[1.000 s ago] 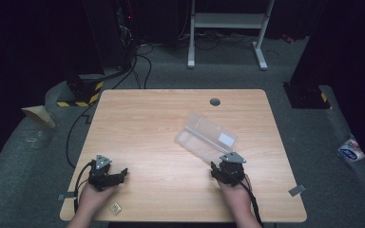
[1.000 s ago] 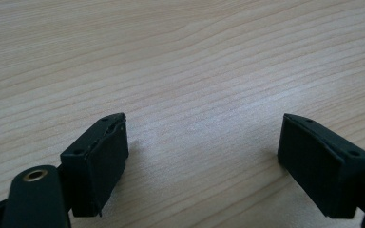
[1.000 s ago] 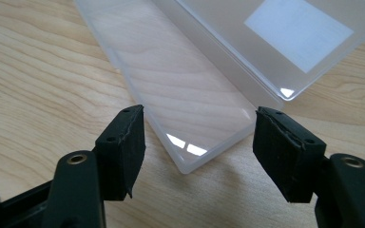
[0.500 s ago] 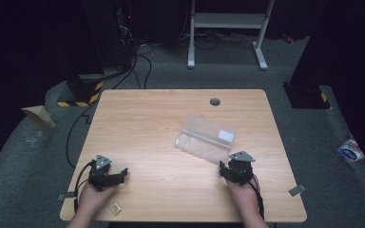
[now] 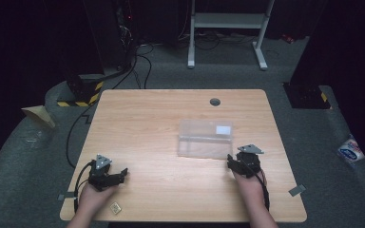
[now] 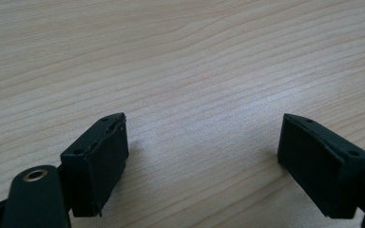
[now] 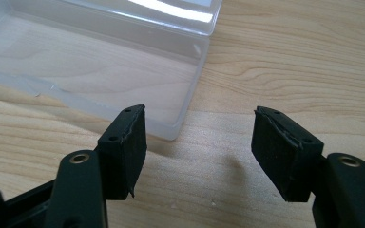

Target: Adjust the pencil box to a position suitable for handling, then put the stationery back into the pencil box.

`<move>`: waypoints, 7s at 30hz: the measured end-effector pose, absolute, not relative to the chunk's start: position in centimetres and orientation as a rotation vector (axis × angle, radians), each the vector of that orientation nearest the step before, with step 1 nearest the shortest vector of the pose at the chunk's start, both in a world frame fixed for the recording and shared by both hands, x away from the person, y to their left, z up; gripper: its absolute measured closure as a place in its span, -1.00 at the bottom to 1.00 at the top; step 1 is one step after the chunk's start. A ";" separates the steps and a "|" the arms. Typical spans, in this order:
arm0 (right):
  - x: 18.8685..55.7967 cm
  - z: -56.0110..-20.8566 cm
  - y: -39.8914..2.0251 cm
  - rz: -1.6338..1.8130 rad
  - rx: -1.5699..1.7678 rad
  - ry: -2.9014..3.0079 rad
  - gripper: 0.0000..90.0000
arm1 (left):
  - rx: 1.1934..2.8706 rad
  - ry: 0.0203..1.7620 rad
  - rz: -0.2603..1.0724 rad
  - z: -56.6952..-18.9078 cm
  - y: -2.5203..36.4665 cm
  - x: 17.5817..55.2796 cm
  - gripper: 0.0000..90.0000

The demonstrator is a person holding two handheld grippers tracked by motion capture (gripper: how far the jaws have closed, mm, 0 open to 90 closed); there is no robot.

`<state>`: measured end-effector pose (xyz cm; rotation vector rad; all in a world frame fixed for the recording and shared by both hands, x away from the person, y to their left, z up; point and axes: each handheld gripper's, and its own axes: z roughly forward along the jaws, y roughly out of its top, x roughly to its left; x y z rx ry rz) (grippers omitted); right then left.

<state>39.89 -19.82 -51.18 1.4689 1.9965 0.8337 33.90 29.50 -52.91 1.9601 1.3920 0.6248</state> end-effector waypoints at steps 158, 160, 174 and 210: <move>36.4 -52.3 -22.5 0.778 1.387 1.984 0.04 | 2.101 1.146 0.369 -51.7 29.7 22.1 0.29; 36.4 -52.3 -22.5 0.778 1.387 1.984 0.05 | 2.100 1.148 0.368 -51.7 29.7 22.1 0.29; 36.4 -52.3 -22.5 0.779 1.385 1.984 0.05 | 2.074 1.164 0.416 -51.4 29.3 23.8 0.30; 36.4 -52.3 -22.6 0.805 1.377 2.008 0.04 | 1.944 1.102 0.536 -47.3 25.2 29.1 0.30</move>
